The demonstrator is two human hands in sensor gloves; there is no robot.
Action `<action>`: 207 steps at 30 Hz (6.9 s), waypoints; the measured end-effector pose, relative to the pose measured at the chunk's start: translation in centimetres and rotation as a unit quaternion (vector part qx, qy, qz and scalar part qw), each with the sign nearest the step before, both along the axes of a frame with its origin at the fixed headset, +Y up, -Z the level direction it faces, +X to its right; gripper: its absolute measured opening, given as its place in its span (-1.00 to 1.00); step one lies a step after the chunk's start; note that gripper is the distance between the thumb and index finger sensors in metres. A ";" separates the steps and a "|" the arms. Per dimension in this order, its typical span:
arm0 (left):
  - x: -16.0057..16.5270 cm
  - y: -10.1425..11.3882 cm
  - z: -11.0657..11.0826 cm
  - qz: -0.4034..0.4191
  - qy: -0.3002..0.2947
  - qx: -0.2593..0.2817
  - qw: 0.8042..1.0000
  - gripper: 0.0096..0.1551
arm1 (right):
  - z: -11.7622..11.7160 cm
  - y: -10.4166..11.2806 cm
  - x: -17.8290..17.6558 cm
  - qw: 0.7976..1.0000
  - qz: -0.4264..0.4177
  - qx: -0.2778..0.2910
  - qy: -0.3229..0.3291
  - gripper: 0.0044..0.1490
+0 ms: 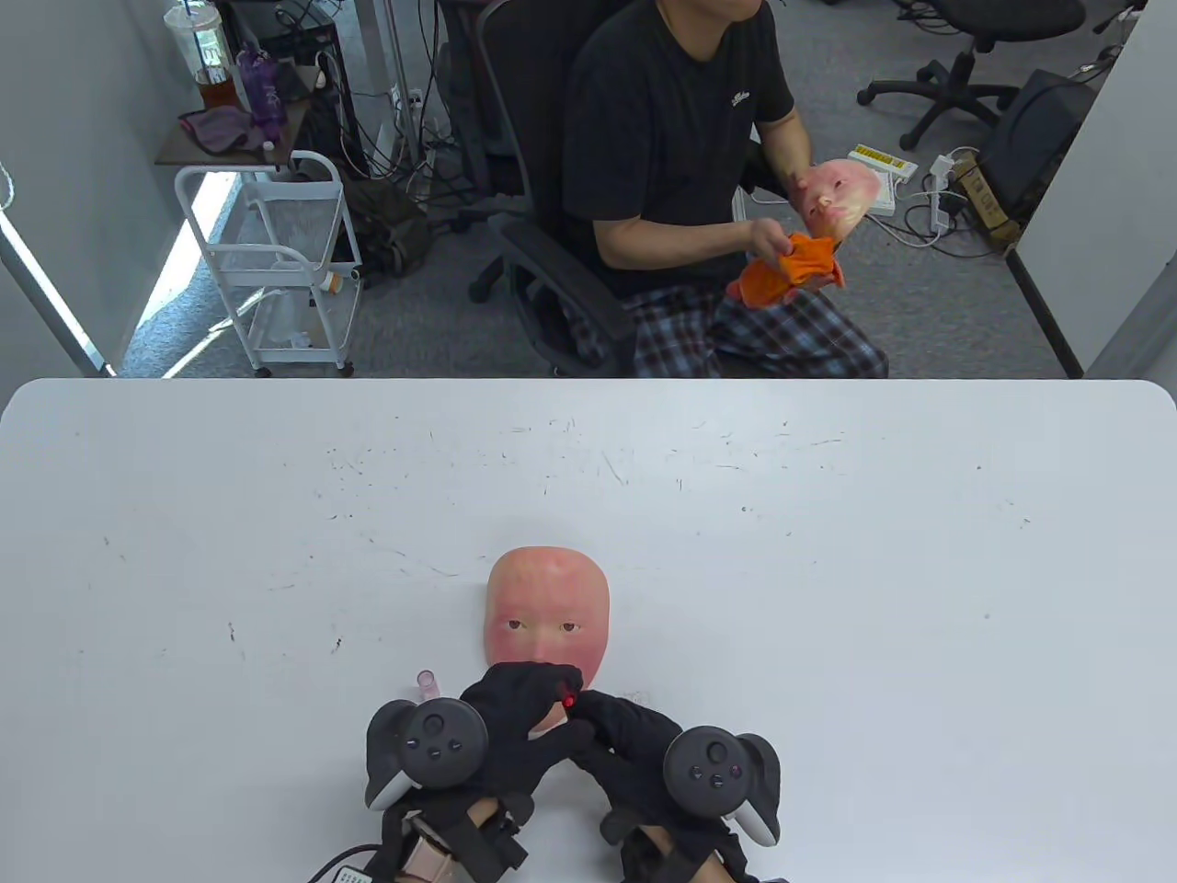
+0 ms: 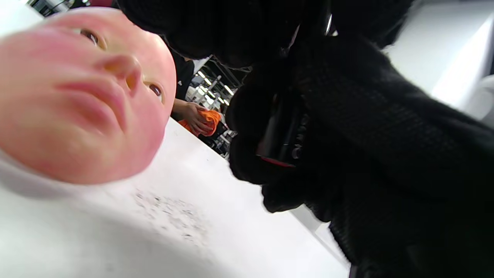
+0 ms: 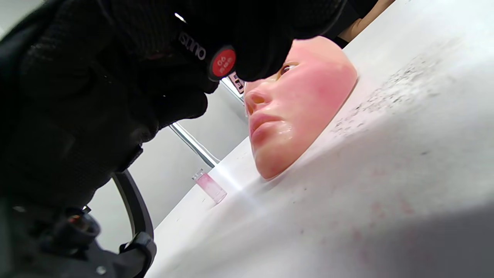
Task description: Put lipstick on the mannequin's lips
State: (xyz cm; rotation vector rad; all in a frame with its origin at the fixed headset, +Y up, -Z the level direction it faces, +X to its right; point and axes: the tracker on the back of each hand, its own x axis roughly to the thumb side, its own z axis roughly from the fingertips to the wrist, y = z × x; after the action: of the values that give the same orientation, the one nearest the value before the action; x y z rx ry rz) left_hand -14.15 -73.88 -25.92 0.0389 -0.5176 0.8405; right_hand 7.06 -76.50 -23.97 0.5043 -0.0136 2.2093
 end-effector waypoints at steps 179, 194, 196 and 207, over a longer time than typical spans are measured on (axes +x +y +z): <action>-0.8 -0.2 -14.1 -0.182 0.002 -0.149 0.972 0.03 | 0.8 0.3 -8.3 0.883 0.435 0.150 -0.091 -0.34; -0.7 -0.2 -14.1 -0.181 0.002 -0.153 0.971 0.03 | 1.2 0.6 -7.0 0.889 0.401 0.179 -0.132 -0.33; -0.7 -0.2 -14.1 -0.181 0.002 -0.154 0.971 0.03 | 1.1 0.6 -6.7 0.890 0.397 0.177 -0.136 -0.33; -0.8 -0.3 -14.2 -0.180 0.000 -0.158 0.971 0.03 | 1.2 0.5 -5.9 0.893 0.407 0.140 -0.130 -0.34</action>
State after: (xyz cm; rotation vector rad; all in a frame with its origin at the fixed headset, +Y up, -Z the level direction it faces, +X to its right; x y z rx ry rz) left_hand -14.94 -74.16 -40.10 -0.3396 -0.3700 0.5588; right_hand 1.18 -75.97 -22.79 0.4009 -0.3216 3.1200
